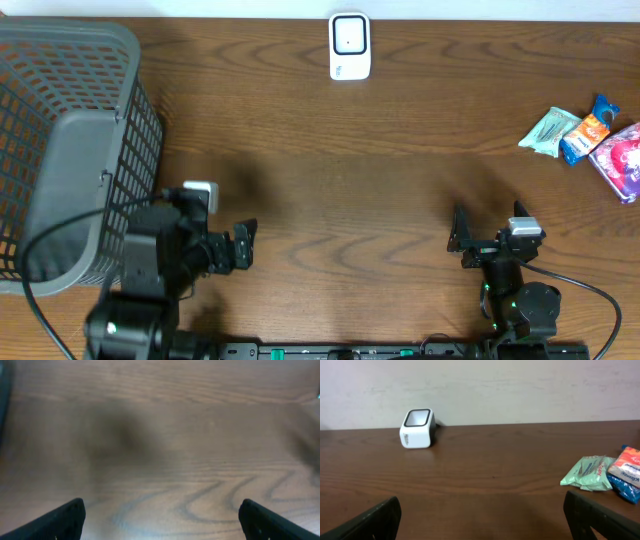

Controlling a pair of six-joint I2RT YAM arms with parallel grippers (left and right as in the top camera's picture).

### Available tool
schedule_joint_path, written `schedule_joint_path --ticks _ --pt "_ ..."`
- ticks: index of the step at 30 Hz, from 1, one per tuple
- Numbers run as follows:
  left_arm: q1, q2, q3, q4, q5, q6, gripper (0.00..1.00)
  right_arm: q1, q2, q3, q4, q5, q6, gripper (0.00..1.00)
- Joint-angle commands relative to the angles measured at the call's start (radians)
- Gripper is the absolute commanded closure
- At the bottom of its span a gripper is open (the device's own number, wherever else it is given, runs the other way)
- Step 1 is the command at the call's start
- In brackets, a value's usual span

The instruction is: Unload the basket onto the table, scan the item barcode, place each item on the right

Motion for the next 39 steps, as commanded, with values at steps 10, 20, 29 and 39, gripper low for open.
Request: schedule_joint_path --ticks 10,20,29,39 --pt "0.002 -0.284 -0.25 0.128 0.059 0.068 0.02 0.006 -0.005 -0.002 -0.005 0.01 0.013 0.01" --pt "0.002 -0.423 -0.469 0.373 0.059 0.011 0.02 0.006 -0.005 -0.002 -0.005 0.01 0.013 0.01" --pt "0.034 -0.558 -0.584 0.566 0.051 0.012 0.02 0.006 -0.005 -0.002 -0.005 0.01 0.013 0.01" --pt "0.069 -0.626 -0.695 0.771 0.024 0.011 0.02 0.006 -0.005 -0.002 -0.005 0.01 0.013 0.01"
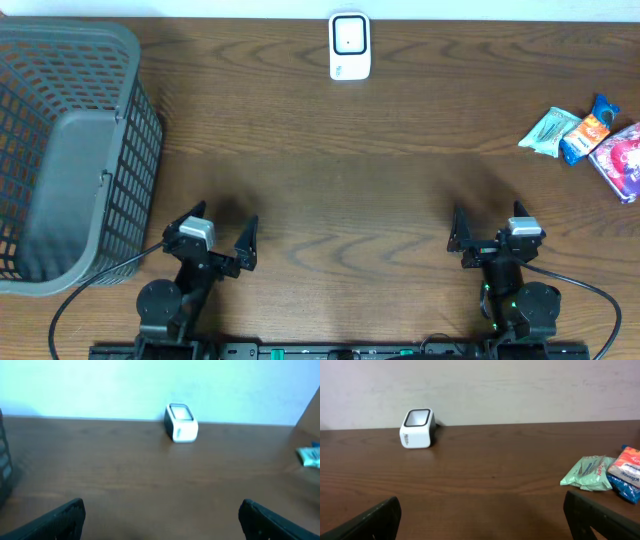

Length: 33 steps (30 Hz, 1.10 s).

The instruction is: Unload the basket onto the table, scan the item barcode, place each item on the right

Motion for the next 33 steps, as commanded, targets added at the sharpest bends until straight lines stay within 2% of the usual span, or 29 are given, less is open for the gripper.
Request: schedule_joint_path --ticks 1,7,12,22,26,33 --pt "0.005 -0.014 -0.037 0.066 -0.026 -0.005 0.02 0.006 -0.005 -0.002 -0.004 0.01 0.013 0.01" --pt "0.006 -0.014 -0.036 0.061 -0.122 -0.005 0.02 0.006 -0.005 -0.002 -0.004 0.01 0.013 0.01" --pt "0.027 -0.014 -0.036 -0.039 -0.214 -0.005 0.02 0.006 -0.005 -0.002 -0.004 0.01 0.013 0.01" --pt "0.114 -0.015 -0.036 -0.041 -0.219 0.03 0.02 0.006 -0.005 -0.002 -0.004 0.01 0.013 0.01" --pt "0.124 -0.015 -0.036 -0.042 -0.22 0.09 0.02 0.006 -0.003 -0.002 -0.004 0.01 0.013 0.01" --pt "0.124 -0.015 -0.036 -0.044 -0.22 0.094 0.02 0.006 -0.003 -0.002 -0.004 0.01 0.013 0.01"
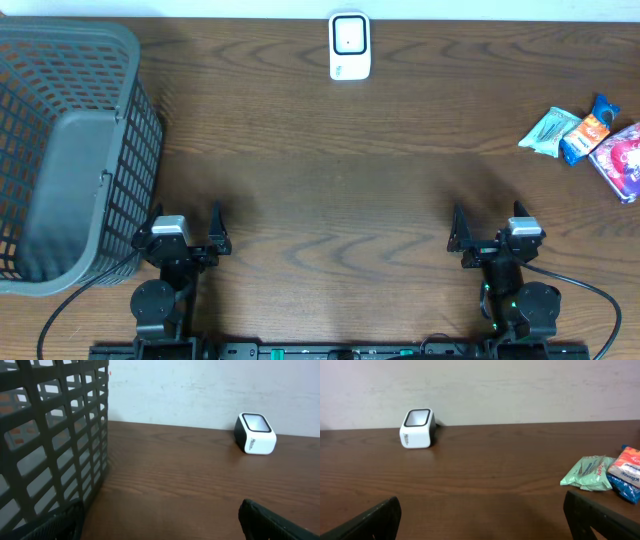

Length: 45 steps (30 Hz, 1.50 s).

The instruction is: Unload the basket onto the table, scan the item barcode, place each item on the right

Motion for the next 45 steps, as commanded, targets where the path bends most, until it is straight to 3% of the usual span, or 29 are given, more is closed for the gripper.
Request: schedule_joint_path --ticks 1,19,45 --pt "0.005 -0.01 -0.014 -0.043 -0.005 0.025 0.02 0.006 -0.003 -0.002 -0.004 0.01 0.013 0.01" --pt "0.005 -0.01 -0.014 -0.051 -0.089 0.027 0.02 0.006 -0.002 -0.002 -0.004 0.01 0.013 0.01" --pt "0.005 -0.01 -0.014 -0.047 -0.08 0.024 0.02 0.006 -0.002 -0.002 -0.004 0.01 0.013 0.01"
